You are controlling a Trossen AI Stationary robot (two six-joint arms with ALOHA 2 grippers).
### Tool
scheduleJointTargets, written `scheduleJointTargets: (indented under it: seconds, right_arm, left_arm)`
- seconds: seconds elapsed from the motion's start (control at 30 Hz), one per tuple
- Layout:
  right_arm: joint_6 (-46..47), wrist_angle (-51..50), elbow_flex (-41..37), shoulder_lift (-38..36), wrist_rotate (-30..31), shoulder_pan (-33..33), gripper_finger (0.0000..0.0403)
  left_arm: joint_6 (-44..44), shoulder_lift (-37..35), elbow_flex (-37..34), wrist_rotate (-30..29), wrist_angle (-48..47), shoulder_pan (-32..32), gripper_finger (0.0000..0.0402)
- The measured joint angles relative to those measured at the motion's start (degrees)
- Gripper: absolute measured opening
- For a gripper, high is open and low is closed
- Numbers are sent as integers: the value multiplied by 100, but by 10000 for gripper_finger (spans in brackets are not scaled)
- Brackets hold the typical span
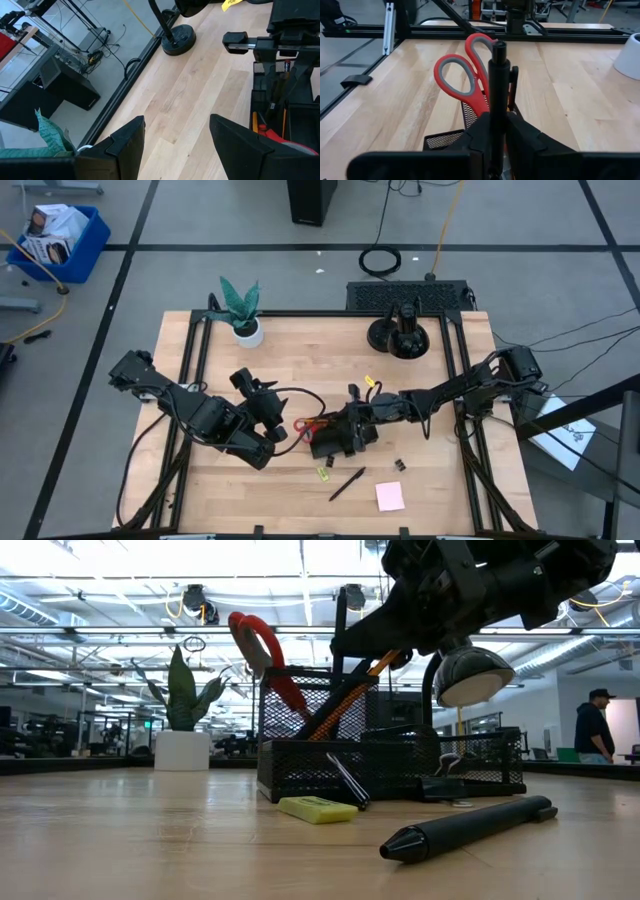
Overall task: Pick and place office supplies into organizer
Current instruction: Put the left black pen into the black desk organizer, then put the green eraser into the black desk organizer
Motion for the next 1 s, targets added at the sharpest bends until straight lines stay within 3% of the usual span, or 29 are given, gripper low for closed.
scheduleJointTargets:
  seconds: [0.6,1.0]
  right_arm:
    - [-14,22,2,0,-15,1,65]
    - [-56,129,4,-2,-4,1,126]
  left_arm:
    - [2,0,0,0,0,-2,230]
    - [2,0,0,0,0,-2,230]
